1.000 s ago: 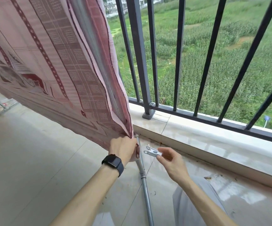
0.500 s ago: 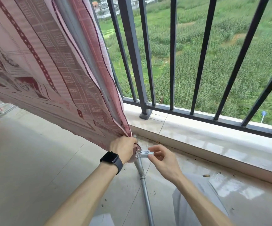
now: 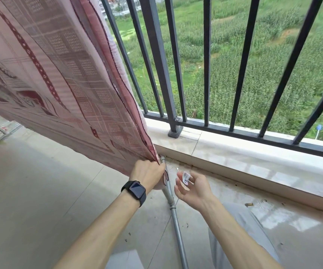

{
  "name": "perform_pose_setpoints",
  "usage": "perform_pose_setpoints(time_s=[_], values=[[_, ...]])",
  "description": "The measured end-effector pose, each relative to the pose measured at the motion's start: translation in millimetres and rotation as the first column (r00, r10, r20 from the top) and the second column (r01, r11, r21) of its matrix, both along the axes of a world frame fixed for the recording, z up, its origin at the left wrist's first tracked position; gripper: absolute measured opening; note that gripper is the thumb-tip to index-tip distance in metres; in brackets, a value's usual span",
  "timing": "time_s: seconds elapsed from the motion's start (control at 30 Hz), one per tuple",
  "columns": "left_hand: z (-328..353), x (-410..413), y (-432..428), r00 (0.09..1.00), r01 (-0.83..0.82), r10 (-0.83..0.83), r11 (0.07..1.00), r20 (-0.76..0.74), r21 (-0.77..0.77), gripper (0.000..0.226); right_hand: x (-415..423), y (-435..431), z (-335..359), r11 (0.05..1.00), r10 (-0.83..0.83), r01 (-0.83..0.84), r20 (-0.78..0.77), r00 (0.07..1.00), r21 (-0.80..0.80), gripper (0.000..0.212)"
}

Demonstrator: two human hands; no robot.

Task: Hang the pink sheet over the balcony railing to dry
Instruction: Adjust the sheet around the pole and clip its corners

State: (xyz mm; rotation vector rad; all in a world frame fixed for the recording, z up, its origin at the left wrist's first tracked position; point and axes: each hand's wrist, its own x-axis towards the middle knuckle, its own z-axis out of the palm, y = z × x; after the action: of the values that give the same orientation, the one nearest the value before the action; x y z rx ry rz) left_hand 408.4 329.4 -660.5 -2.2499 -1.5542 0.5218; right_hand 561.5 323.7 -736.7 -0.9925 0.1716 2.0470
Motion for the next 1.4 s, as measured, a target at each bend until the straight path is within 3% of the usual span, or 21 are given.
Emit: perform_pose_setpoints(time_s=[0.07,0.13,0.3,0.47,0.57,0.67,0.87,1.0,1.17,1.4], values=[[2,-3,1,0.999,0.024,-0.024,1.0,-0.021,-0.013,0.033,1,-2,0,0.996,0.07,-0.068,-0.04,0.997,0.053,0.026],[4,-5,3,0.999,0.024,-0.025,0.999,-0.027,-0.046,0.029,2,-4,-1,0.982,0.129,-0.13,0.018,0.991,0.139,0.017],[6,-1,12,1.0,-0.003,0.002,0.995,-0.012,-0.097,0.024,7,-18,-12,0.914,0.155,-0.29,0.417,0.896,0.284,0.003],[8,-1,20,0.998,0.041,-0.047,0.994,-0.053,-0.102,0.028,14,-26,-21,0.839,0.081,-0.35,0.54,0.838,0.417,0.026],[9,0,20,0.997,0.048,-0.053,0.993,-0.051,-0.109,0.026,13,-21,-23,0.736,0.009,-0.516,0.756,0.654,0.437,0.028],[11,-1,20,0.997,0.052,-0.058,0.992,-0.048,-0.116,0.024,10,-15,-23,0.669,-0.058,-0.659,0.908,0.415,0.344,0.047],[11,0,19,0.997,0.052,-0.059,0.99,-0.05,-0.128,0.022,10,-16,-19,0.711,-0.275,-0.52,0.868,0.413,0.473,0.029],[11,-1,20,0.998,0.05,-0.055,0.991,-0.042,-0.126,0.019,13,-13,-24,0.734,-0.206,-0.512,0.865,0.458,0.446,0.034],[8,-3,21,0.998,0.045,-0.049,0.992,-0.031,-0.12,0.02,13,-15,-23,0.692,-0.285,-0.518,0.85,0.444,0.503,0.035],[9,-2,22,0.995,0.058,-0.068,0.99,-0.075,-0.13,0.021,12,-19,-25,0.625,-0.459,-0.534,0.821,0.339,0.569,0.02]])
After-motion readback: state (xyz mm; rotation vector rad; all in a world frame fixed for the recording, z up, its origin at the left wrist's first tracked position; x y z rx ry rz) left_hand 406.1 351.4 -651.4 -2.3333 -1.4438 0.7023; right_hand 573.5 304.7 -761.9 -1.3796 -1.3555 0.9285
